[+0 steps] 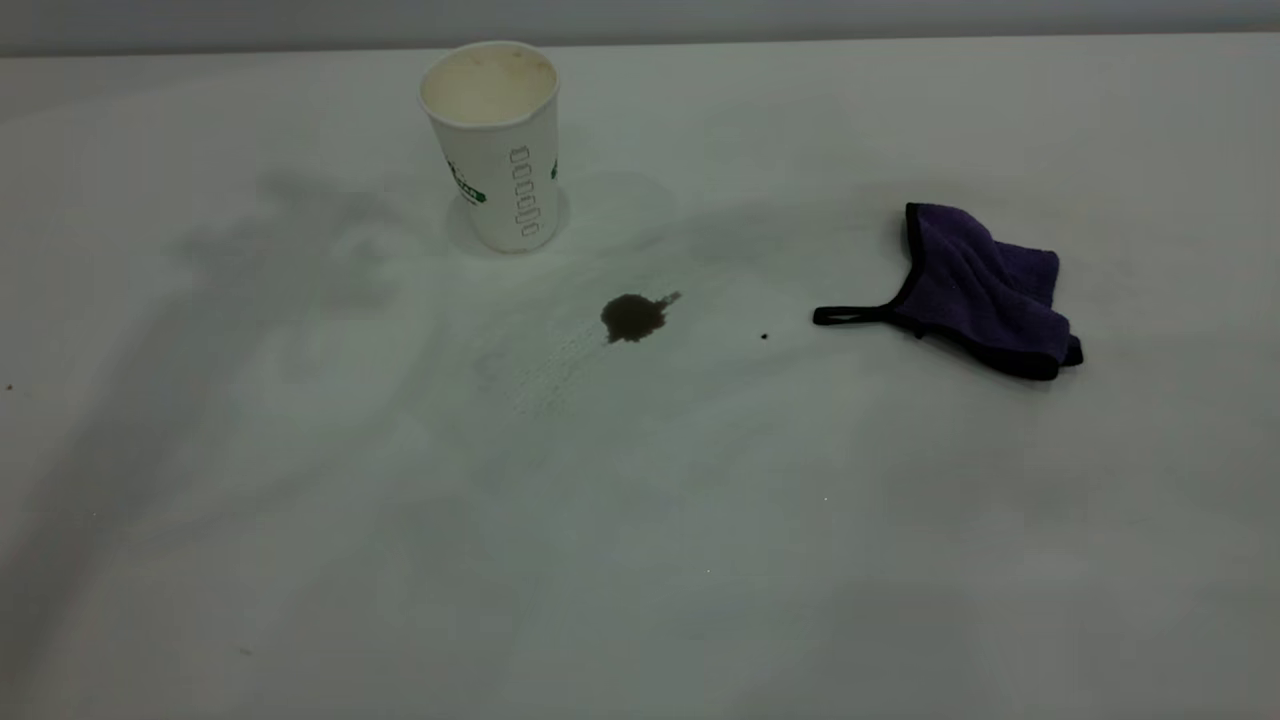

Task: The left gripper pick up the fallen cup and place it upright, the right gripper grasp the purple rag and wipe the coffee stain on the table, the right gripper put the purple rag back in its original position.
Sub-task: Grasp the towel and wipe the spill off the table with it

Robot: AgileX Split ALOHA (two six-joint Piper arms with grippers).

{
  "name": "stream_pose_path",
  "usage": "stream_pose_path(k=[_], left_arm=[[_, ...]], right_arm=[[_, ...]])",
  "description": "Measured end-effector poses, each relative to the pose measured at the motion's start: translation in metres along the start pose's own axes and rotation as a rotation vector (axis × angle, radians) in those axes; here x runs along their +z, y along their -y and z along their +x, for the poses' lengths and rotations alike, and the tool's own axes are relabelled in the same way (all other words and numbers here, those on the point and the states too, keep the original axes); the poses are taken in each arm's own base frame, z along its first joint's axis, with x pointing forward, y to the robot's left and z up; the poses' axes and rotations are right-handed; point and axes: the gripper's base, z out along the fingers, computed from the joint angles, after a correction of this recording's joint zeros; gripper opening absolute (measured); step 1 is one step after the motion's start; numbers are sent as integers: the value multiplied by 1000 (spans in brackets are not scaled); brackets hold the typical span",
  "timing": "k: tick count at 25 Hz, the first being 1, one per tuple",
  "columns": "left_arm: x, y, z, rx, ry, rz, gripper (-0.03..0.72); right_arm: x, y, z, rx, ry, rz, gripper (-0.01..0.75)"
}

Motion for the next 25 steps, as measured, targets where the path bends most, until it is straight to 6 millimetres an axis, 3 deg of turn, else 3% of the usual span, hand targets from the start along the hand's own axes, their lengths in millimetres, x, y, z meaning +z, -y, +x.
stream_pose_path(k=[4, 14, 20, 25], left_arm=[[-22, 1, 37, -54, -36, -25, 523], [-73, 13, 168, -80, -57, -52, 366], [-76, 27, 249, -125, -50, -12, 311], [-76, 35, 301, -135, 10, 4, 280]], right_arm=[[0, 0, 0, 0, 0, 0, 238], [0, 0, 0, 0, 0, 0, 238], [0, 0, 0, 0, 0, 0, 238], [0, 0, 0, 0, 0, 0, 238]])
